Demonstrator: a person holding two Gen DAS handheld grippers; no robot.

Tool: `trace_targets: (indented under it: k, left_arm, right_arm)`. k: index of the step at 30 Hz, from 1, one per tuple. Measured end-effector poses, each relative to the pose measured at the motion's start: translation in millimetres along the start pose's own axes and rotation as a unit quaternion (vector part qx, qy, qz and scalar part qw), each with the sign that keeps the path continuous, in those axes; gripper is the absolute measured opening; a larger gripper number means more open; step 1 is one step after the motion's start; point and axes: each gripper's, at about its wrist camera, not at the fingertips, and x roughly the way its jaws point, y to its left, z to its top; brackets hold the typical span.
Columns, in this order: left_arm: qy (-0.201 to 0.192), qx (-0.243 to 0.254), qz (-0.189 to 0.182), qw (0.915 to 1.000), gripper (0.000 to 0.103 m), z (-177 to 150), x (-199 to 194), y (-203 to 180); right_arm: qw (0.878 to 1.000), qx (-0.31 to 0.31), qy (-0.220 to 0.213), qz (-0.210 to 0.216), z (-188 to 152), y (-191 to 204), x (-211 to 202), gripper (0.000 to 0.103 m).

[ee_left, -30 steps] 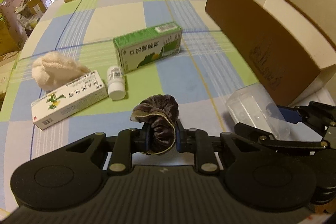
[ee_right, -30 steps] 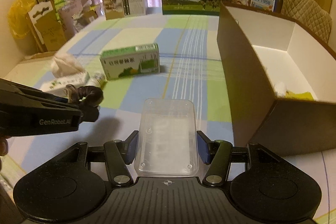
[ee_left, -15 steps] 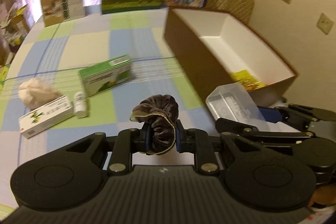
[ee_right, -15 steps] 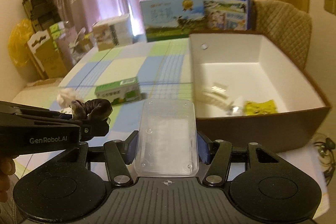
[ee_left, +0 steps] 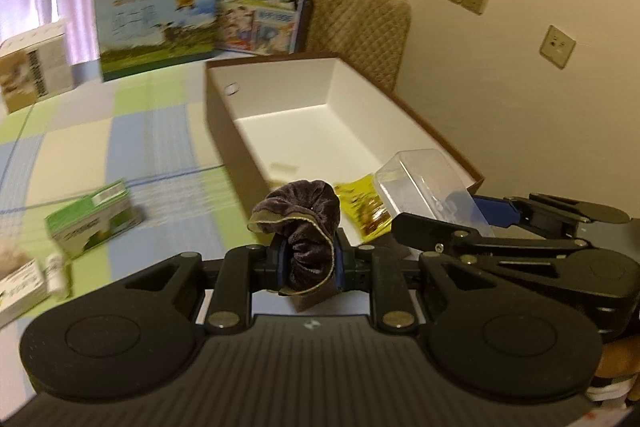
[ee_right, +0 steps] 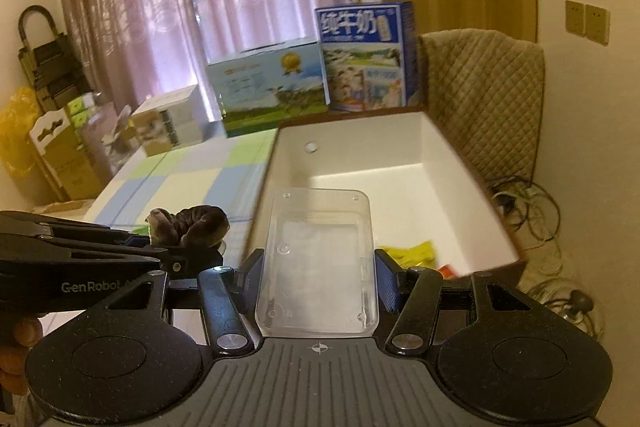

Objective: Organize objects
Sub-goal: 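Hold the scrunchie and clear box over the open brown box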

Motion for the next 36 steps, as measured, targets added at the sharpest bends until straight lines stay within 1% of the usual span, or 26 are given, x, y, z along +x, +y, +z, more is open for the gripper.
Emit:
trace_targets:
  k: [6, 8, 14, 18, 21, 26, 30, 33, 36]
  left_arm:
    - [-0.003, 0.011, -0.017, 0.9998, 0.018, 27, 30, -24]
    - [-0.002, 0.014, -0.016, 0.9998, 0.018, 35, 43, -29]
    - [0.007, 0.011, -0.017, 0.9998, 0.018, 55, 84, -31]
    - [0.016, 0.008, -0.012, 0.9998, 0.018, 67, 111, -27]
    - [0.025, 0.011, 0.000, 0.9996, 0.018, 75, 133, -20]
    - [0.047, 0.006, 0.008, 0.9989, 0.018, 85, 167, -9]
    - [0.062, -0.001, 0.011, 0.9980, 0.018, 93, 192, -1]
    - [0.072, 0.001, 0.026, 0.9970, 0.018, 98, 209, 4]
    - [0.082, -0.003, 0.030, 0.9962, 0.018, 102, 222, 8]
  right_arm:
    - [1.000, -0.014, -0.005, -0.010, 19, -32, 13, 0.054]
    - [1.000, -0.016, -0.002, -0.010, 23, -42, 21, 0.054]
    - [1.000, -0.025, 0.012, -0.006, 33, -73, 59, 0.054]
    - [0.999, -0.037, 0.029, -0.002, 36, -88, 91, 0.054]
    - [0.998, -0.056, 0.040, -0.001, 40, -94, 114, 0.054]
    - [0.995, -0.079, 0.063, -0.003, 43, -101, 149, 0.054]
    - [0.992, -0.097, 0.075, -0.010, 48, -104, 169, 0.054]
    - [0.991, -0.106, 0.081, -0.013, 53, -103, 181, 0.054]
    - [0.990, -0.110, 0.085, -0.017, 56, -102, 191, 0.054]
